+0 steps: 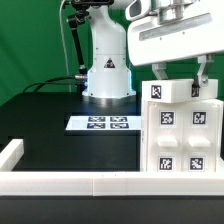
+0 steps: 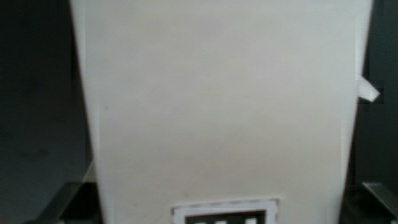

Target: Assemble cabinet

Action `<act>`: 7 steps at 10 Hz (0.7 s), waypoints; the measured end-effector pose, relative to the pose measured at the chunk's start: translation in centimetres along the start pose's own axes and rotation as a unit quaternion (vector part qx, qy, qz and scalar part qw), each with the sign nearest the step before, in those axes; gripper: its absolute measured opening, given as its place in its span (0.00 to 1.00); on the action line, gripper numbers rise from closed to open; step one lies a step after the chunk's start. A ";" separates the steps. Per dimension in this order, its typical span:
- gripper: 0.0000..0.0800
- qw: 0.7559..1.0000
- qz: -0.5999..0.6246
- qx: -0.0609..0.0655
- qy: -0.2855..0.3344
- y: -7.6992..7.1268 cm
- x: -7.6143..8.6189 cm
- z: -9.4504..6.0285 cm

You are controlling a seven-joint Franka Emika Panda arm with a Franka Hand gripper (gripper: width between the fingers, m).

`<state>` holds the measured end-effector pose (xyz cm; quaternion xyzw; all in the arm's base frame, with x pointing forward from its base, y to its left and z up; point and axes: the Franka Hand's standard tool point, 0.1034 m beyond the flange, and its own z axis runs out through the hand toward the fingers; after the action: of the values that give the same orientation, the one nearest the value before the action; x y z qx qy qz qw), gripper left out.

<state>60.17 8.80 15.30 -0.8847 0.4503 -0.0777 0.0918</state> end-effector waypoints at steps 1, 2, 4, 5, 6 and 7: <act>0.70 0.999 0.040 0.003 -0.003 0.0 -0.1 0.0; 0.70 0.995 0.096 0.004 -0.006 -0.1 -0.1 0.0; 0.70 0.982 0.188 0.006 -0.012 -0.2 -0.3 0.0; 0.70 0.971 0.240 0.008 -0.018 -0.2 -0.3 0.0; 0.70 0.962 0.273 0.010 -0.022 -0.2 -0.3 0.0; 0.70 0.944 0.330 0.010 -0.025 -0.3 -0.4 -0.1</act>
Offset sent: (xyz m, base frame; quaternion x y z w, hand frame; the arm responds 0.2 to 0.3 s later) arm -0.0049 -0.0032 0.0026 -0.0246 0.0032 0.2766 0.9607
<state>60.15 9.26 15.40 -0.6871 0.7139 -0.0257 0.1323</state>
